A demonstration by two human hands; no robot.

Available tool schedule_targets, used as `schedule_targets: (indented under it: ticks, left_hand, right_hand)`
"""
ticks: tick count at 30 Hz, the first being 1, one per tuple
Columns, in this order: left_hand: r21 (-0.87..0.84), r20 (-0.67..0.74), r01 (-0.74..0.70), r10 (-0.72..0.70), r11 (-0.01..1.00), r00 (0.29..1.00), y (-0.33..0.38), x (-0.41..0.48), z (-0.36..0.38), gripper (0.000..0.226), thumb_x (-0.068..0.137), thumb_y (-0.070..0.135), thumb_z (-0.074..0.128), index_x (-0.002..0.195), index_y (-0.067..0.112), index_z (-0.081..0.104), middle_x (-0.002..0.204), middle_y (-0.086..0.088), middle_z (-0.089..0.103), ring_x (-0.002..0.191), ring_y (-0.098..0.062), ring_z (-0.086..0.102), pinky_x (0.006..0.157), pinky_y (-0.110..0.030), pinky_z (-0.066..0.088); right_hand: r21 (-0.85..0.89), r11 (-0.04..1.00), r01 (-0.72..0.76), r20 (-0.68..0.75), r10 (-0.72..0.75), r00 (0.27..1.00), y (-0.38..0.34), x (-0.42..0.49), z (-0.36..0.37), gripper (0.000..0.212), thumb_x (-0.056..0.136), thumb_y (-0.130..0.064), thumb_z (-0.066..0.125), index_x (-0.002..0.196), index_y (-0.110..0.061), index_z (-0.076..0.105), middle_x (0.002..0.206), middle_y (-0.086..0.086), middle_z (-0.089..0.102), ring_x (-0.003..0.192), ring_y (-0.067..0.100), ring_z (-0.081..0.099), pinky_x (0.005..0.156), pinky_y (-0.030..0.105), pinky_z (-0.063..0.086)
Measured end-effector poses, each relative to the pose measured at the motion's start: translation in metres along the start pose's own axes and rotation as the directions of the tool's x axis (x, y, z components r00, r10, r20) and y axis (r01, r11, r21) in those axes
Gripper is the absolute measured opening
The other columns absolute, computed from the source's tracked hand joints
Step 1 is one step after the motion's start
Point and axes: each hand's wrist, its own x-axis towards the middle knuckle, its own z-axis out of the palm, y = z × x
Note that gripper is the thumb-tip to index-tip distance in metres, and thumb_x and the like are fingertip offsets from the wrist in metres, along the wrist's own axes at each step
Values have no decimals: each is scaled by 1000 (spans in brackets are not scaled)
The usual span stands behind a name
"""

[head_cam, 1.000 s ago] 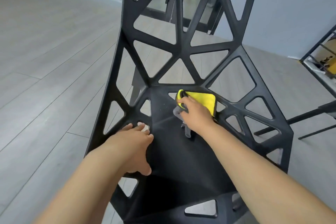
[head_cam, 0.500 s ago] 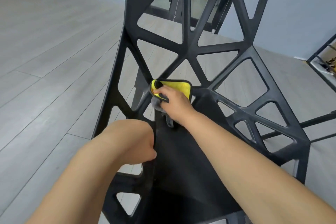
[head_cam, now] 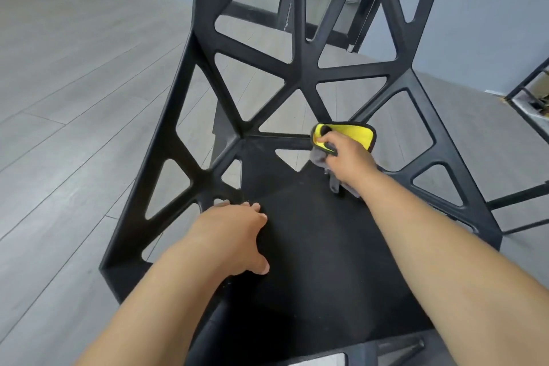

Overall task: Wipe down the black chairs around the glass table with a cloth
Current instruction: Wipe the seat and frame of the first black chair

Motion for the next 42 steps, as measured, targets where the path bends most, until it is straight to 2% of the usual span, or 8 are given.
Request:
schedule_targets:
  ticks: [4, 8, 15, 22, 26, 32, 39, 42]
  left_hand:
    - [-10, -3, 10, -10, 1000, 1000, 2, 0, 4, 83, 81, 48, 63, 149, 26, 21, 158, 7, 7, 145, -25, 12, 113, -40, 27]
    - [-7, -6, -6, 6, 1000, 1000, 6, -1, 5, 80, 83, 44, 61, 149, 21, 22, 158, 3, 8, 145, -22, 12, 114, -38, 24]
    - [-36, -9, -35, 35, 999, 999, 3, -2, 5, 81, 83, 44, 62, 149, 22, 21, 158, 4, 7, 144, -18, 15, 110, -39, 33]
    - [-42, -13, -82, 81, 996, 997, -5, -3, 5, 83, 84, 46, 59, 150, 17, 19, 158, -2, 10, 144, -21, 13, 115, -38, 24]
    - [-68, -8, -83, 82, 994, 997, -10, -3, 0, 80, 88, 40, 57, 151, 15, 14, 159, -1, 4, 146, -19, 4, 116, -33, 11]
    - [-82, 12, -58, 59, 995, 998, -11, 0, 0, 78, 88, 39, 59, 150, 18, 17, 159, 1, 5, 145, -22, 7, 117, -38, 19]
    - [-79, -16, -19, 17, 997, 1000, -14, 0, 1, 77, 86, 38, 61, 149, 18, 23, 158, 0, 11, 144, -24, 14, 114, -40, 27]
    - [-79, -60, 38, -43, 996, 997, -8, -6, 3, 65, 83, 38, 64, 140, 17, 42, 148, -3, 37, 133, -26, 38, 102, -40, 43]
  right_hand:
    - [21, 999, -51, -31, 51, 998, -16, -4, 9, 34, 89, -8, 51, 116, -27, 58, 128, -5, 56, 109, 24, 55, 74, 27, 41]
    - [72, 995, -67, 80, 61, 995, -25, -39, 5, 39, 87, -9, 53, 118, -32, 57, 128, -6, 58, 112, 21, 55, 80, 26, 43]
    - [49, 998, 39, 267, -51, 962, -44, -95, -7, 38, 87, -12, 54, 113, -40, 59, 98, -17, 50, 92, 13, 49, 77, 27, 45]
    - [-157, 979, 131, 51, -124, 991, -79, -28, 30, 37, 91, -11, 51, 122, -30, 55, 123, -6, 58, 111, 22, 47, 81, 35, 43]
    - [-299, 951, 77, -77, -104, 992, -104, -6, 46, 28, 90, -15, 55, 116, -24, 53, 118, 2, 58, 112, 26, 47, 89, 39, 37]
    - [-79, 980, 185, -275, -199, 940, -113, 1, 47, 35, 89, -14, 59, 123, -23, 55, 117, 2, 62, 110, 25, 50, 87, 38, 43]
    - [-34, 978, 206, 104, -202, 974, -117, 12, 49, 58, 92, -16, 54, 139, -37, 29, 124, 6, 55, 109, 31, 54, 79, 40, 48]
    - [7, 979, 205, 187, -203, 961, -115, 3, 45, 57, 89, -11, 52, 134, -40, 34, 124, 4, 52, 108, 32, 53, 82, 42, 50]
